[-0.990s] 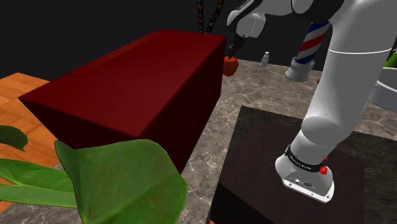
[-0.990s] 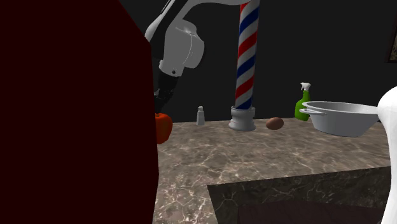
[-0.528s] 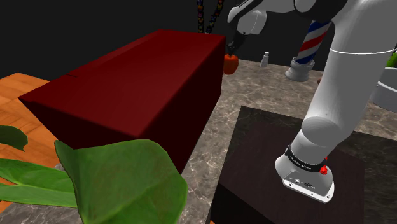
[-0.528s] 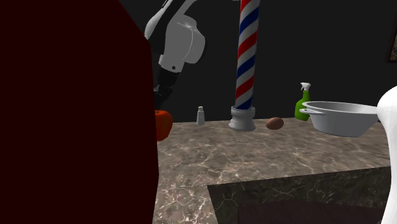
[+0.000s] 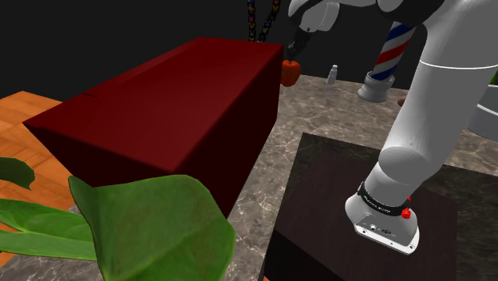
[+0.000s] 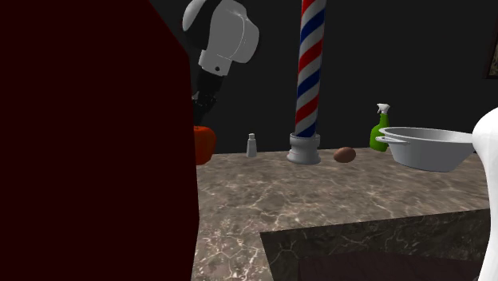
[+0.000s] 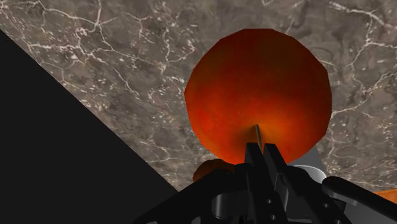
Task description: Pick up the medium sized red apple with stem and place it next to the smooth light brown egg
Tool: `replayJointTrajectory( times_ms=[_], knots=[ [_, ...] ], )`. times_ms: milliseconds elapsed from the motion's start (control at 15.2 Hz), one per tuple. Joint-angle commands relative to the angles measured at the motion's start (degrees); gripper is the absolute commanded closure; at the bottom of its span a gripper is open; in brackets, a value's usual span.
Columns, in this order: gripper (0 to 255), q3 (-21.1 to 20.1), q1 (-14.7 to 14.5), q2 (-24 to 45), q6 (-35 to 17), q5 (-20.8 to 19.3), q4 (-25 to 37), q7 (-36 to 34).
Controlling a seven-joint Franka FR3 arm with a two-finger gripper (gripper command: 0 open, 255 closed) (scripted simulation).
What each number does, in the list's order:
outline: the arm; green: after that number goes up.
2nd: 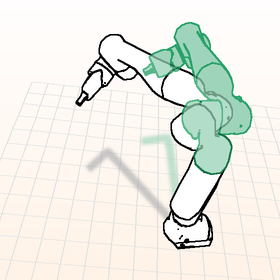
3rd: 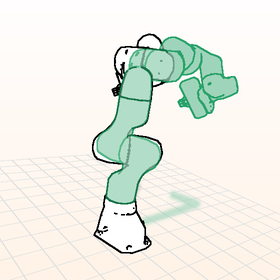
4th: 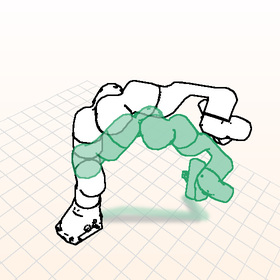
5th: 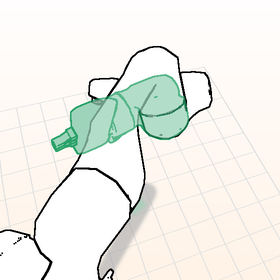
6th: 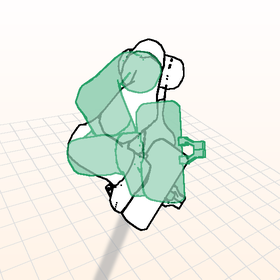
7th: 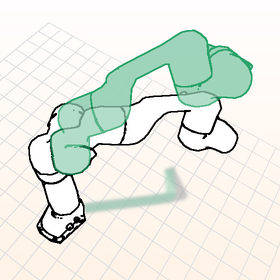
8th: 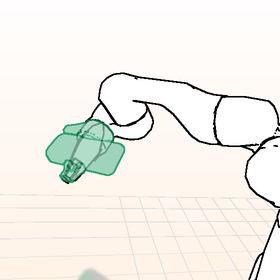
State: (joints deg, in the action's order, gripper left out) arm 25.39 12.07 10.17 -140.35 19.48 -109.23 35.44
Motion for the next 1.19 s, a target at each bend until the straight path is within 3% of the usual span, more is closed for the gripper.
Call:
replayJointTrajectory(
  times_ms=[0, 1122],
  knots=[
    [255, 0.2, -0.3, -0.8, 1.2, -1.0, 0.6, -0.9],
    [255, 1.1, -0.5, -3.6, 13.0, -5.2, 10.3, -5.2]
  ],
)
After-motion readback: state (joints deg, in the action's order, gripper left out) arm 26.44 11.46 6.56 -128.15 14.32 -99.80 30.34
